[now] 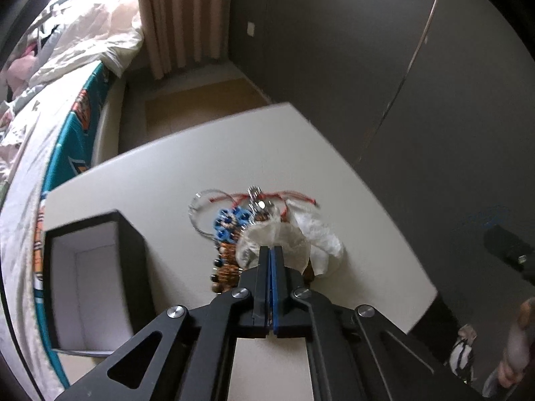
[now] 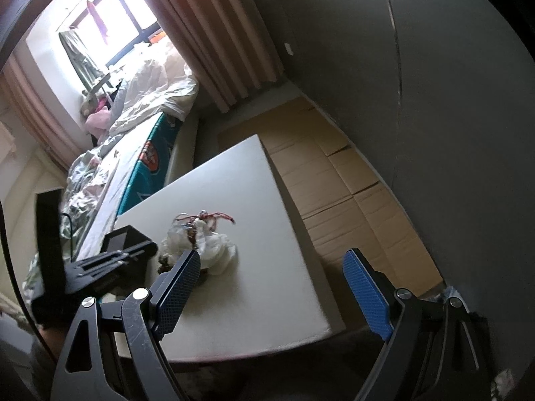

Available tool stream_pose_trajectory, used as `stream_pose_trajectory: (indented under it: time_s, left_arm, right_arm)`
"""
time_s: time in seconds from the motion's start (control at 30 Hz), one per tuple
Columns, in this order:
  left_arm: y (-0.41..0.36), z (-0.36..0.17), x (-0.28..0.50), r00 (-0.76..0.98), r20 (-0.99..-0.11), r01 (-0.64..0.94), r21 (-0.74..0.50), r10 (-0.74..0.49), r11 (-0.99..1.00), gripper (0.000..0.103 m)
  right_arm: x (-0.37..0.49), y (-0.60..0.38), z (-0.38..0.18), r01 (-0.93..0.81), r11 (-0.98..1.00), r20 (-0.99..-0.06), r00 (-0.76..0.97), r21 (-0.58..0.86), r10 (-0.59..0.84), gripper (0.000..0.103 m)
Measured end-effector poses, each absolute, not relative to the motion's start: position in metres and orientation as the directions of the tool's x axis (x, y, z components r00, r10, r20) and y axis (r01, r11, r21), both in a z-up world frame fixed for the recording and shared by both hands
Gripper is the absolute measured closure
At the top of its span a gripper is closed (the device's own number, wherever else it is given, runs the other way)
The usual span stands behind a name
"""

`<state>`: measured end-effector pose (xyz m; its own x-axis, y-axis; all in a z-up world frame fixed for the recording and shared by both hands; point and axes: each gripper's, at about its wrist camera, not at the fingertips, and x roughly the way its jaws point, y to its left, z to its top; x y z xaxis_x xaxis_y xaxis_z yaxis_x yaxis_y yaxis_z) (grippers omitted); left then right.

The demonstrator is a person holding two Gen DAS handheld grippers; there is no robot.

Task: Organize jewelry
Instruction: 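Lift the white tissue with the left gripper and carry it over the black box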

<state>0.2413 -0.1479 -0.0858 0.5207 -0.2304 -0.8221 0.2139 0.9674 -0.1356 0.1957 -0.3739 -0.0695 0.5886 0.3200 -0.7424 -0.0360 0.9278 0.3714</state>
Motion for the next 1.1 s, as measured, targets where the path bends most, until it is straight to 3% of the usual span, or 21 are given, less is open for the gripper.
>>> stream_pose_trajectory:
  time_s: [0.43, 0.57, 1.0, 1.07, 1.1]
  left_arm:
    - [-0.093, -0.04, 0.227, 0.589, -0.763, 0.184, -0.195, -0.267, 0.963, 0.103]
    - [-0.091, -0.042, 0.233, 0.577, -0.768, 0.175, -0.216, -0.278, 0.961, 0.103]
    - [-0.129, -0.088, 0.263, 0.446, -0.855, 0.246, -0.168, -0.266, 0.955, 0.098]
    - [-0.137, -0.091, 0.266, 0.445, -0.861, 0.263, -0.136, -0.245, 0.955, 0.079]
    - [-0.138, -0.092, 0.266, 0.45, -0.862, 0.265, -0.118, -0.231, 0.957, 0.052]
  right_arm:
    - [0.225, -0.322, -0.075, -0.142, 0.897, -0.734, 0.529, 0.418, 0.426, 0.015]
    - [0.241, -0.31, -0.093, -0.134, 0.886, -0.756, 0.474, 0.444, 0.451, 0.027]
    - [0.245, -0.328, -0.133, -0.104, 0.863, -0.773, 0.401, 0.494, 0.491, 0.027]
    - [0.243, -0.335, -0.132, -0.096, 0.865, -0.773, 0.41, 0.492, 0.485, 0.027]
    - [0.242, -0.34, -0.131, -0.091, 0.866, -0.771, 0.418, 0.492, 0.481, 0.027]
